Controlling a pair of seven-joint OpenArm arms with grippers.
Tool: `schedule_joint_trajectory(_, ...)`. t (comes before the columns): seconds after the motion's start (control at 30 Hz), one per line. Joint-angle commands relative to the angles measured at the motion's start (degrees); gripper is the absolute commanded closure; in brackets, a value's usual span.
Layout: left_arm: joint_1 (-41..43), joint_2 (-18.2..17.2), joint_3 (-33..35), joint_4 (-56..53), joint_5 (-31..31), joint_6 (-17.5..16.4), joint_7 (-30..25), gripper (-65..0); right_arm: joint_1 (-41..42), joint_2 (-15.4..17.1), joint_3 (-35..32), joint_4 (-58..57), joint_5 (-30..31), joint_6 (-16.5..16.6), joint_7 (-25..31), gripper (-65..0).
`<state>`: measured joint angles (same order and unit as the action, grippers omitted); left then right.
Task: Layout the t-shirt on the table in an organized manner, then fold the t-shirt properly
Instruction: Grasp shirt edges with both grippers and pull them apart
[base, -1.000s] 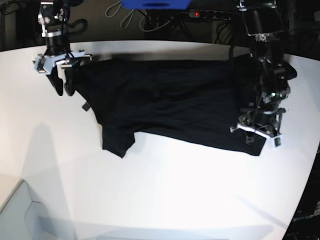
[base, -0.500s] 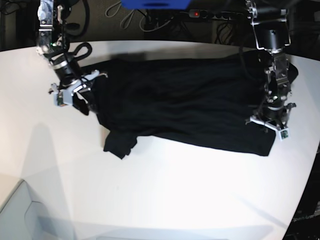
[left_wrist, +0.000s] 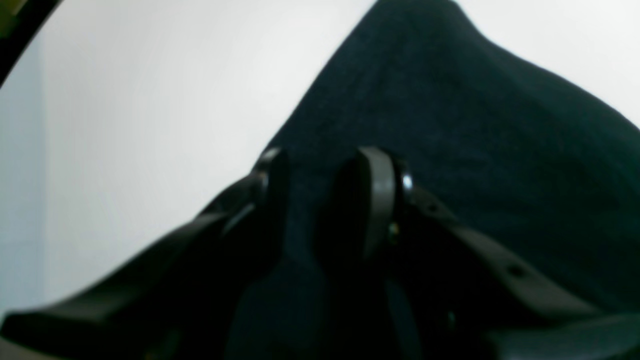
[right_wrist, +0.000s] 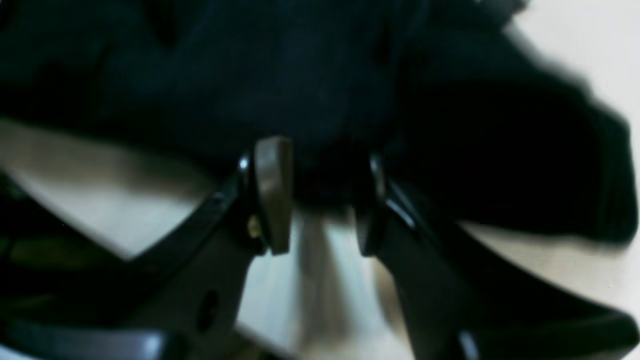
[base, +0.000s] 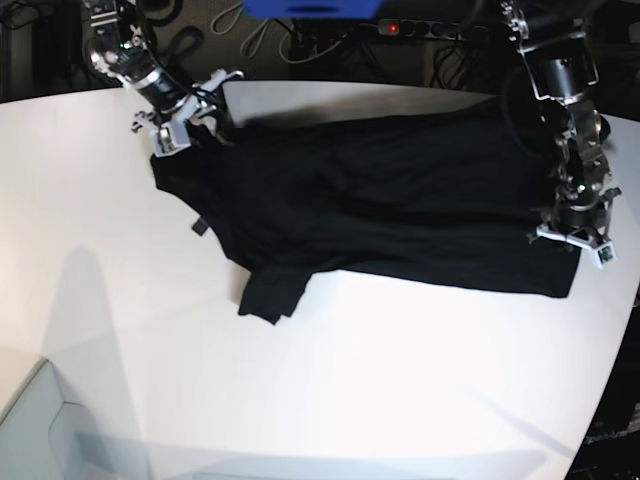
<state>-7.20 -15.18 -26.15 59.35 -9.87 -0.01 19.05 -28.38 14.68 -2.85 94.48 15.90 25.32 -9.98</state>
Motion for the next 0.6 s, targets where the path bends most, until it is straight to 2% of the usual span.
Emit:
schedule_joint_trajectory(0.0, -1.11, -0.86, -0.18, 0.91, 0.15, -0.03, -1.33, -21.7, -0.94, 0.93, 0.26, 1.48, 0.76, 0.22, 1.41, -20.8)
schedule_joint_trajectory(0.23, -0.93, -0.86, -0.18, 1.09, 0.15, -0.03, -1.33, -21.7, -1.46, 2.60, 2.11, 7.55, 0.76, 0.22, 1.49, -21.0)
schedule_joint_trajectory(0.33, -0.75, -0.69, -0.18, 1.17, 0.15, -0.03, -1.33, -21.7, 2.40, 2.69, 1.75, 10.09, 0.76, 0.22, 0.97, -21.0)
schedule_joint_trajectory(0.47, 0.04, -0.51, -0.18, 1.26, 0.15, -0.03, -1.07, -21.7, 9.79, 2.60, -0.36, 5.88, 0.76, 0.22, 0.88, -21.6)
schedule_joint_trajectory(0.57, 0.39, -0.51, -0.18, 1.35, 0.15, -0.03, -1.07, -21.7, 14.45, 2.77, -2.29, 1.22, 0.76, 0.22, -0.09, -27.7)
